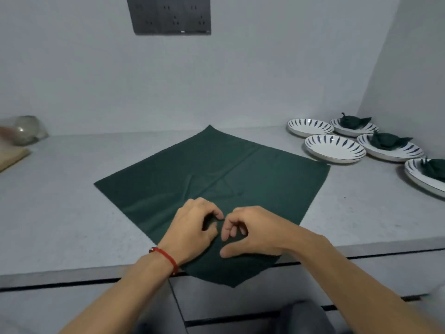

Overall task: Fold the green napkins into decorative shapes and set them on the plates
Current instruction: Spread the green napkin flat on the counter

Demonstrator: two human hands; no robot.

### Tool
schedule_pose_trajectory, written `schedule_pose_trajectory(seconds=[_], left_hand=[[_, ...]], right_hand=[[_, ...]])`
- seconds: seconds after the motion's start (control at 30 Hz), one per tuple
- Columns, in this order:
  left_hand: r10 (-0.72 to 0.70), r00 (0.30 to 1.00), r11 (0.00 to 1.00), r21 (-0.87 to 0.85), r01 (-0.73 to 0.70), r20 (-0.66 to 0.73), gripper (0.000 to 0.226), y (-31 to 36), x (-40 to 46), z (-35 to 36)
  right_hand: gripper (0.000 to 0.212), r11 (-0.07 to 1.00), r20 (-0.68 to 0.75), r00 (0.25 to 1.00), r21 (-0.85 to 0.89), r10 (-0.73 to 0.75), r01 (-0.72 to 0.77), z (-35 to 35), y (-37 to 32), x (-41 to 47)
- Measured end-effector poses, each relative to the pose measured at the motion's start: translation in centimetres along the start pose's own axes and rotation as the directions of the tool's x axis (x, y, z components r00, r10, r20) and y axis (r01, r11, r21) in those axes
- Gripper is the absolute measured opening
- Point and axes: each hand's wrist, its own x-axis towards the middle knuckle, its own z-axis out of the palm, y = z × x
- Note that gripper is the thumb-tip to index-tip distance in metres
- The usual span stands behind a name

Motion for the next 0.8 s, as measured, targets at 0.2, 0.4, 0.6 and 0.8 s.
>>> schedule_pose_trajectory(seconds=[0.2, 0.4, 0.6, 0.8], left_hand=[[0.076, 0.997, 0.997, -0.025, -0.076, -0.011, 0.016, -1.6, -0.9, 0.2], [0.080, 0.997, 0.992, -0.098, -0.077, 0.022, 0.012, -2.0, -0.9, -0.3], [0.044, 0.987, 0.968, -0.251, -0.004, 0.156, 0.016, -2.6, -1.2, -2.4], [0.054, 0.971, 0.942, -0.333, 0.028, 0.234, 0.017, -3.1, -1.5, -3.3]], right_hand=[[0.033, 1.000, -0.017, 1.000, -0.006, -0.014, 0.014, 0.7, 0.1, 0.3], [0.020, 0.994, 0.003, 1.000, 0.109, 0.026, -0.027, 0.5, -0.1, 0.8], [0.018, 0.957, 0.084, 0.994, 0.274, 0.074, -0.095, -0.8, -0.1, 1.2], [0.021, 0.930, 0.128, 0.979, 0.314, 0.160, -0.193, -1.3, -0.6, 1.7]])
